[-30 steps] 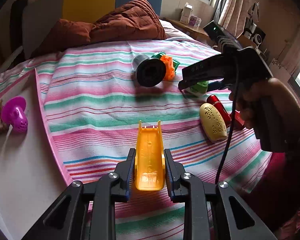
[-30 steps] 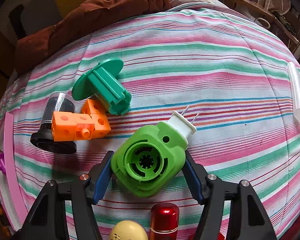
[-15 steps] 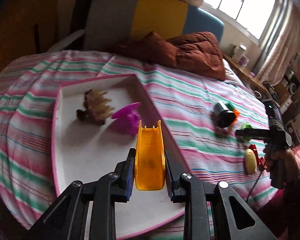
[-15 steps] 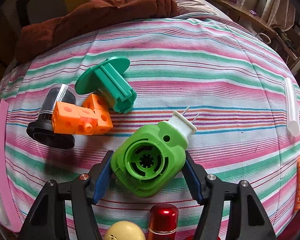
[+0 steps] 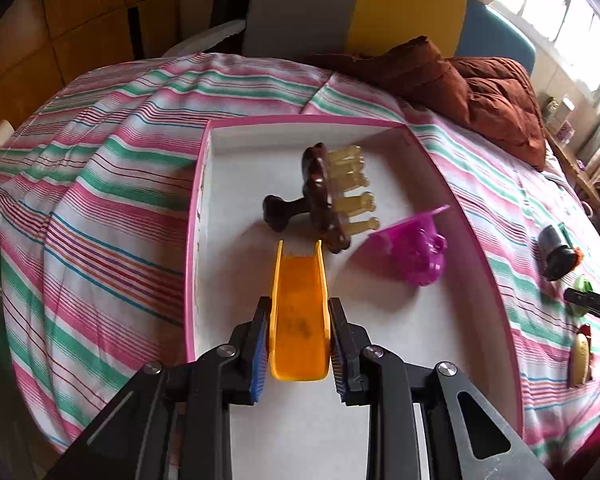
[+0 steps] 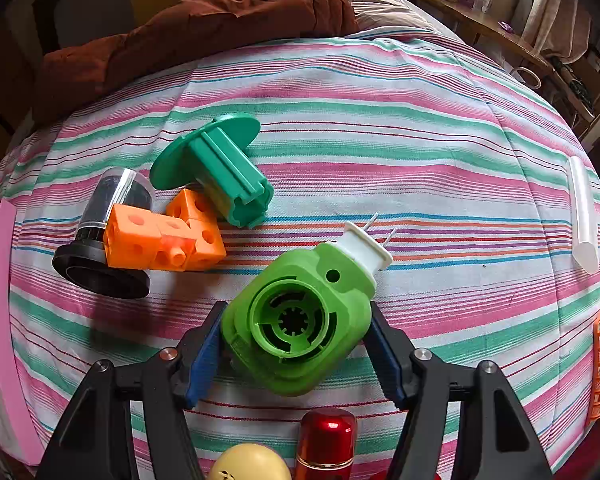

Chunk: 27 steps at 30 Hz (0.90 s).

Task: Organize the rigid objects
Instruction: 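Carry the yellow scoop into the tray and open the left tool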

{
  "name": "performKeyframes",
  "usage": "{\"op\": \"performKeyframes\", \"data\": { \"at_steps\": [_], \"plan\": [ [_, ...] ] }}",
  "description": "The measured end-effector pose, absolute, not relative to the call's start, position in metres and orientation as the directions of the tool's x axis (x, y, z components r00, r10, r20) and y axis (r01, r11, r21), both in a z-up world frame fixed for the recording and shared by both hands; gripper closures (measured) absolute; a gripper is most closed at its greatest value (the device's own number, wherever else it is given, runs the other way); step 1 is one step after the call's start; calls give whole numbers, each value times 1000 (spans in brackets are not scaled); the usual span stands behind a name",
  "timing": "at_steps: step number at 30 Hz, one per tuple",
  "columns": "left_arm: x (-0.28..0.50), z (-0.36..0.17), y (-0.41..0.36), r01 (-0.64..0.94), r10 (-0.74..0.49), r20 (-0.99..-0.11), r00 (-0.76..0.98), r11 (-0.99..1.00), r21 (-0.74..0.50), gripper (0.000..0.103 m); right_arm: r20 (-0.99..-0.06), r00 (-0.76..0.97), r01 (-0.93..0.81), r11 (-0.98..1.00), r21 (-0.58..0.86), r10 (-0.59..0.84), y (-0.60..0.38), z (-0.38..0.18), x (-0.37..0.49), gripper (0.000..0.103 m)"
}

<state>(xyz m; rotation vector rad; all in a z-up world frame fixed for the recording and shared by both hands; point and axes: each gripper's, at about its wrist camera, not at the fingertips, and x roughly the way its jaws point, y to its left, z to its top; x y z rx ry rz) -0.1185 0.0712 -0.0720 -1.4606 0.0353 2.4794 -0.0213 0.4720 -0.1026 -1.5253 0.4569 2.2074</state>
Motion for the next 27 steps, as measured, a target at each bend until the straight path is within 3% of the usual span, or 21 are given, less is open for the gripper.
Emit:
{"op": "performKeyframes", "data": {
  "at_steps": [11,13,16,27],
  "plan": [
    [-147,-81,72,-211,158,-863,-481,-976,-61,76,-937,-312,-505,-863,23,157,474,-110,-33,36],
    [-146,-80,71,-214,153,-857,-492,-975,-52,73,-937,-312,-503,-864,21,159,474,-110,-33,36],
    [-141,-74,70,-223,151,-844,-515,-974,-38,59,-937,-311,-502,-865,19,160,474,-110,-35,36],
    [-88,-41,55,-236,159,-779,-606,-972,-15,50,-935,-312,-497,-868,10,167,476,-107,-30,37]
  ]
}}
